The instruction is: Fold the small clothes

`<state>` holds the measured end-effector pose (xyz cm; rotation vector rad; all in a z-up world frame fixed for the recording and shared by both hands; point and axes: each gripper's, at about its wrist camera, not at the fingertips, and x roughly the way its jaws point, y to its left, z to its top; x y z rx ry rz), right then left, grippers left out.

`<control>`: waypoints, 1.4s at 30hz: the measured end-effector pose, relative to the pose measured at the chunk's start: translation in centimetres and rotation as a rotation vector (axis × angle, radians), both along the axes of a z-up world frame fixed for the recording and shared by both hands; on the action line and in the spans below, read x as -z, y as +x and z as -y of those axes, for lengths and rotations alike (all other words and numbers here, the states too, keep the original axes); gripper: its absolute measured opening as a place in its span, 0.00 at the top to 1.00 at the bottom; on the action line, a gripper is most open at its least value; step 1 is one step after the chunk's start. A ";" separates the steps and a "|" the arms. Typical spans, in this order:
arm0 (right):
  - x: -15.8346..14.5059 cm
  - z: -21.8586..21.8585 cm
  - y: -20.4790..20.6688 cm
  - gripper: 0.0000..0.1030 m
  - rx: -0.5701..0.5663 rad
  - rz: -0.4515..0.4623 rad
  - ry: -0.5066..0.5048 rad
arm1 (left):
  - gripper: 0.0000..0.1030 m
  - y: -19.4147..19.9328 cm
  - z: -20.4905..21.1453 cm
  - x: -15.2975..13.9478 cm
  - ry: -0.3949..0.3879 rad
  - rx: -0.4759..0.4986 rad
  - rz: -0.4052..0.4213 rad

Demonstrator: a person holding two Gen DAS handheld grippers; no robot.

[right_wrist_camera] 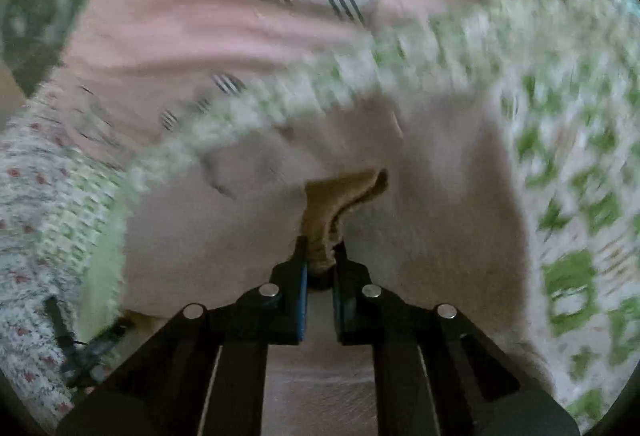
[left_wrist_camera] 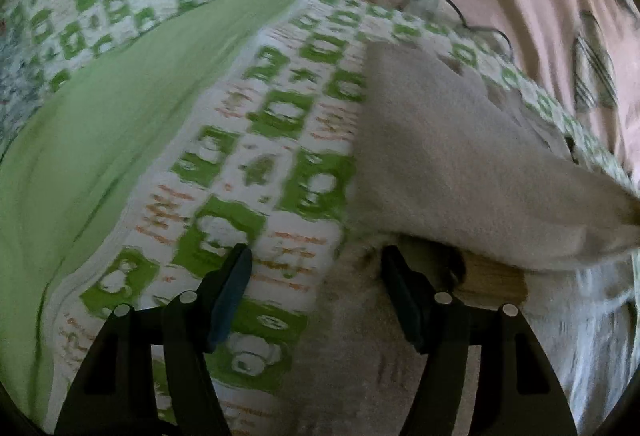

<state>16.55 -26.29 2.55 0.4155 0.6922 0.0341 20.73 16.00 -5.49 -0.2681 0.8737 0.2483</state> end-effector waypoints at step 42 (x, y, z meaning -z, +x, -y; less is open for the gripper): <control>4.7 1.3 -2.6 0.90 -0.006 -0.150 -0.135 | 0.80 10.5 0.5 -1.4 -0.113 0.242 0.005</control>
